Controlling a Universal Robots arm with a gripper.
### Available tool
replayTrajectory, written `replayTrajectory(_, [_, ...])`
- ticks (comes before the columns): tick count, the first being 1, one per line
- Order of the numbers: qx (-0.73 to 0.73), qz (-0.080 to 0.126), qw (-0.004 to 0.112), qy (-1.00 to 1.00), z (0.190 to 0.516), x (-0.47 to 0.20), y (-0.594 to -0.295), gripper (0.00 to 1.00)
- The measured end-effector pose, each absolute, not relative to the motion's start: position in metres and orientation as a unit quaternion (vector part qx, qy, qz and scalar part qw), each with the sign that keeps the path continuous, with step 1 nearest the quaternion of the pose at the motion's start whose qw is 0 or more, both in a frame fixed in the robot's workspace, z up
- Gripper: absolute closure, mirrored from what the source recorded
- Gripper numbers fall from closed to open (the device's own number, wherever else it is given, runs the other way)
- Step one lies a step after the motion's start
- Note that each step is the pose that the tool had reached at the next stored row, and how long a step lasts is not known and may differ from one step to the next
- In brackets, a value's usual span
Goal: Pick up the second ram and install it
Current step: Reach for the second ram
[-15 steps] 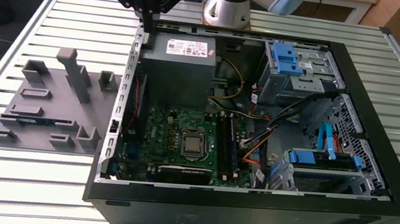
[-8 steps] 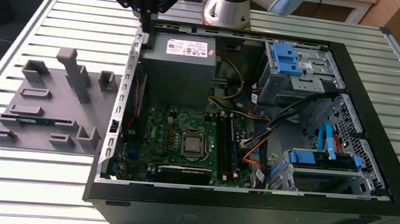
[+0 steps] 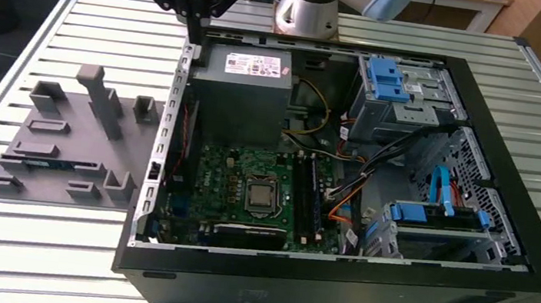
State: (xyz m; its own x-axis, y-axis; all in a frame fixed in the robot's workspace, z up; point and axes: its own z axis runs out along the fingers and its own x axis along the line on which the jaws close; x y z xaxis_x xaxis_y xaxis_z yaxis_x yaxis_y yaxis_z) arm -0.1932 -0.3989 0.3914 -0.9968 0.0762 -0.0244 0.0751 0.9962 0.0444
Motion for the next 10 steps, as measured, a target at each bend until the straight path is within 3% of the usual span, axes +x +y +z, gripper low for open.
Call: replayTrajectory(10, [0.038,0.022,0.013,0.999,0.3912,-0.1968,-0.3989,0.89])
